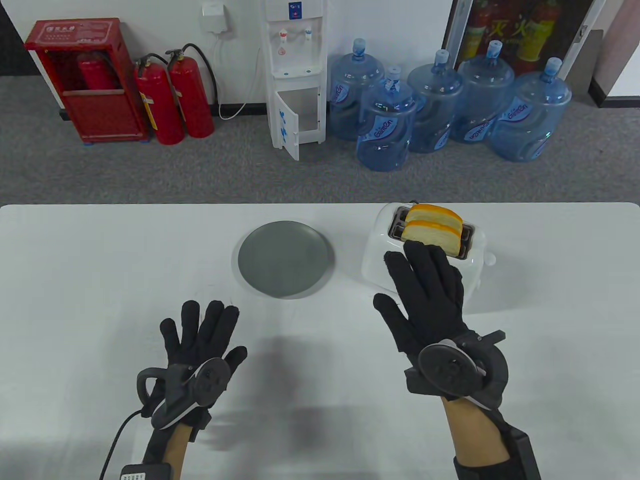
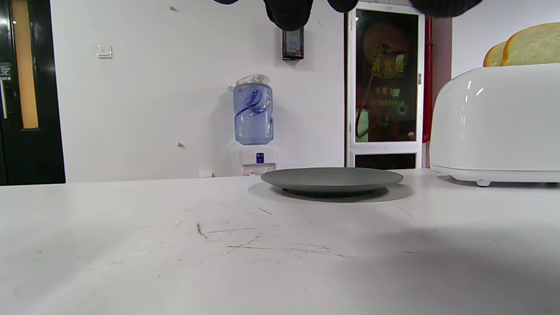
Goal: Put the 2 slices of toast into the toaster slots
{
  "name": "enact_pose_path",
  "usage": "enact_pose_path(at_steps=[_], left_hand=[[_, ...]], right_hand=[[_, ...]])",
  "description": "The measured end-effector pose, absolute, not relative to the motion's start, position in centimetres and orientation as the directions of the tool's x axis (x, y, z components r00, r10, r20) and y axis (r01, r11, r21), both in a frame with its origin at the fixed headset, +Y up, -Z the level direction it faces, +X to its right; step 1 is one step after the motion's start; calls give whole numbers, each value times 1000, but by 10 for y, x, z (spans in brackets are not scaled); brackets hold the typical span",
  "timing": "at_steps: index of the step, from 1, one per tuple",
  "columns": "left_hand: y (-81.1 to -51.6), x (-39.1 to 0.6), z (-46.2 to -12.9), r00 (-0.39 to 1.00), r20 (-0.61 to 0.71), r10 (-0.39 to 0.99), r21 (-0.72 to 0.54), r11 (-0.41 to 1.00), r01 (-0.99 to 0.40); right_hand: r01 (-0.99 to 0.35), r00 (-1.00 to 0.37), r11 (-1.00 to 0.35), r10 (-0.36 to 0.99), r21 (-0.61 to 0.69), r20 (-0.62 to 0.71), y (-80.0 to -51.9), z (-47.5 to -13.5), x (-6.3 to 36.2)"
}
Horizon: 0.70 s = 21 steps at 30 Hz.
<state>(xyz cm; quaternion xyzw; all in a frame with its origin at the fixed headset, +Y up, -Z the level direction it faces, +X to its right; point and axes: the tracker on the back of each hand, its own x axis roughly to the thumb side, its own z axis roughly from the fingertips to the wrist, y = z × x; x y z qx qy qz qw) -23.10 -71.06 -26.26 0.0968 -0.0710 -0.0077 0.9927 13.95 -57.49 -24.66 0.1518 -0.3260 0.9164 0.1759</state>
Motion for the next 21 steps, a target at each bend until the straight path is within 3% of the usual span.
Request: enact_pose_path(at_steps=[10, 21], left_hand=[[-711, -222, -261, 985, 166, -44, 196, 981, 11], [-709, -223, -261, 986, 163, -33, 202, 979, -1]], right_hand=[[-372, -905, -776, 180, -509, 386, -620, -228, 115], [-353, -914, -825, 203, -441, 350, -661, -230, 108]])
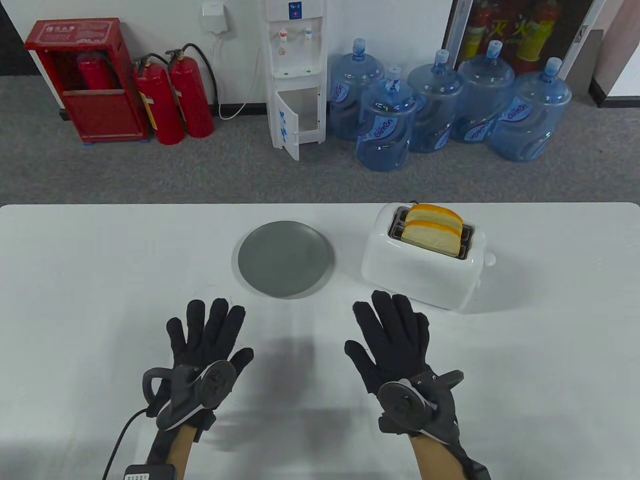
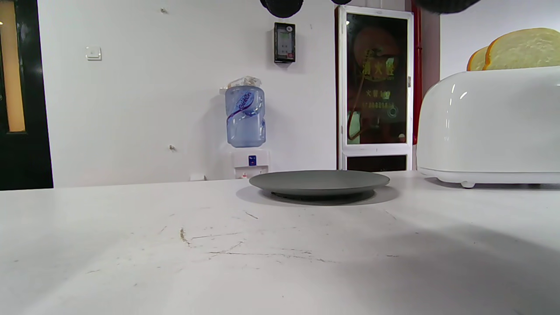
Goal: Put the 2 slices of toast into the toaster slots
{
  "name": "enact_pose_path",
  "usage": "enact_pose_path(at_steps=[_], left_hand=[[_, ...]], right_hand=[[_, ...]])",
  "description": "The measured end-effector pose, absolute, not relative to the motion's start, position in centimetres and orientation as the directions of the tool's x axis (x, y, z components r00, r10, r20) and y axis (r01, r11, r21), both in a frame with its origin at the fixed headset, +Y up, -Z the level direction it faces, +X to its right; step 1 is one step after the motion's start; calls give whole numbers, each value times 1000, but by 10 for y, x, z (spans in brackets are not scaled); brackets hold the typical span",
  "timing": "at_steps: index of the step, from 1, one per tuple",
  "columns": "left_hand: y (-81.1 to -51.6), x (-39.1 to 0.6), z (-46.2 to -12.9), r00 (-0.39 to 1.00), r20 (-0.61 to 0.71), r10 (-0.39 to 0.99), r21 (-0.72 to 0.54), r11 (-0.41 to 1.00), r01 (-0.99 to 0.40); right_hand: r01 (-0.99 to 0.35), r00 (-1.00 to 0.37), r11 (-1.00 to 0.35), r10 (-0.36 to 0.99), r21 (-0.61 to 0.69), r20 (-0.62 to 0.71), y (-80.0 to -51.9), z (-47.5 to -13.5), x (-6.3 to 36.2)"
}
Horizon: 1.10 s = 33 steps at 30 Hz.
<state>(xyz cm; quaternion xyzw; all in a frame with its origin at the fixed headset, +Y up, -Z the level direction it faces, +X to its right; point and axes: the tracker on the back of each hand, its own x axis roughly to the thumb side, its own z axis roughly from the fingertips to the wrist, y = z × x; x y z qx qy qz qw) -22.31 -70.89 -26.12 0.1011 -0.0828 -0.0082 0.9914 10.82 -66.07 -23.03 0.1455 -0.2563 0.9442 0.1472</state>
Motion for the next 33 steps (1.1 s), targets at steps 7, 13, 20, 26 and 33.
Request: enact_pose_path(at_steps=[7, 13, 20, 26, 33], left_hand=[[-711, -222, -262, 986, 162, -34, 189, 982, 3], [-710, -222, -261, 986, 161, -31, 183, 983, 1], [-711, -223, -262, 987, 160, -13, 170, 985, -14], [-709, -224, -262, 987, 161, -7, 159, 987, -19], [-707, -226, -262, 988, 157, 3, 165, 986, -29]], right_hand=[[-287, -932, -872, 160, -396, 324, -680, -235, 108], [-240, -941, -910, 132, -339, 313, -698, -241, 107], [-182, -952, -930, 85, -319, 295, -707, -244, 112], [-181, -949, -941, 90, -288, 301, -712, -247, 112], [-190, -949, -945, 106, -268, 298, -713, -247, 114]])
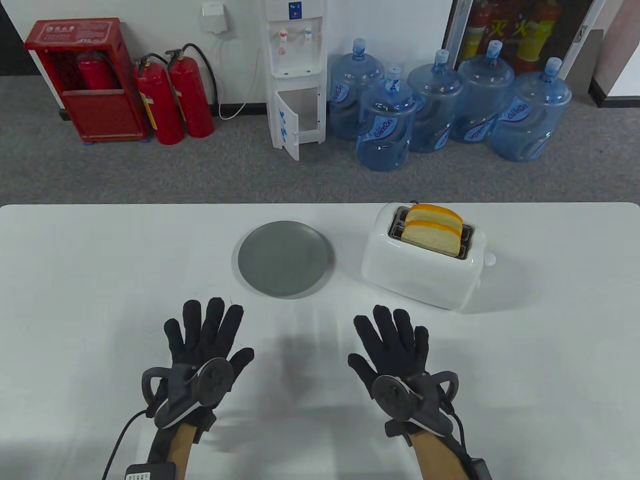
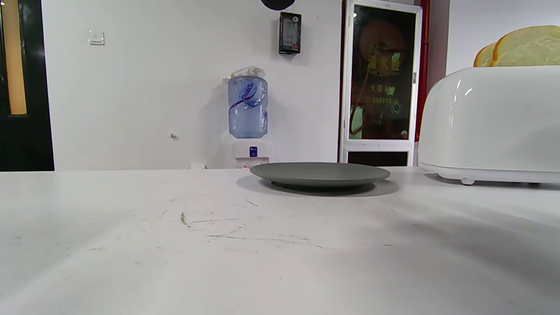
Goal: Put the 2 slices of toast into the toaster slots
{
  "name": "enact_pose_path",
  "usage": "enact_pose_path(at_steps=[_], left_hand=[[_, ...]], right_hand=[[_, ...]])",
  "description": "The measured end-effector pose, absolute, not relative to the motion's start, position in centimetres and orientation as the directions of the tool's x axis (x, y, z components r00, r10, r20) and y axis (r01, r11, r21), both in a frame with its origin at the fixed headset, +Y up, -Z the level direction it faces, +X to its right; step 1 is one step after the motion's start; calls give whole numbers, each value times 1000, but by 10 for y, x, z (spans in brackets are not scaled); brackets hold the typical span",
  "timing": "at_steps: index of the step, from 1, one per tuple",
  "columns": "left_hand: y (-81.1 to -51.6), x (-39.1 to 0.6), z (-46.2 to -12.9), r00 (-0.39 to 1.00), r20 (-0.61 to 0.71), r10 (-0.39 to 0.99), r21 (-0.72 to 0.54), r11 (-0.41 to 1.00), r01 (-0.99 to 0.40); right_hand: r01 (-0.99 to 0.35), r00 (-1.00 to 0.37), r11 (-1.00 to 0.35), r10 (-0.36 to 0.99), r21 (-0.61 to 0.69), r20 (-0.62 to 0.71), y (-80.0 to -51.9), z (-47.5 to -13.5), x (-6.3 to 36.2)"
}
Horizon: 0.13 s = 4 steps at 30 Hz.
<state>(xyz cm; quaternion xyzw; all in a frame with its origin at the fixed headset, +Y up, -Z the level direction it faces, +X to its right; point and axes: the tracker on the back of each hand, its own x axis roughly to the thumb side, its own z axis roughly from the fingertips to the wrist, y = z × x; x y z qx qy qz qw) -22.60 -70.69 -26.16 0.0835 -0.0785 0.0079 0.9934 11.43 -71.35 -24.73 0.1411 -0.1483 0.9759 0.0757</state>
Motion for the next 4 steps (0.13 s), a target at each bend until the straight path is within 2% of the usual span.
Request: enact_pose_path(at_steps=[4], left_hand=[[-706, -226, -261, 988, 153, 1, 162, 986, -26]], right_hand=[[-183, -948, -947, 99, -265, 302, -712, -247, 117]])
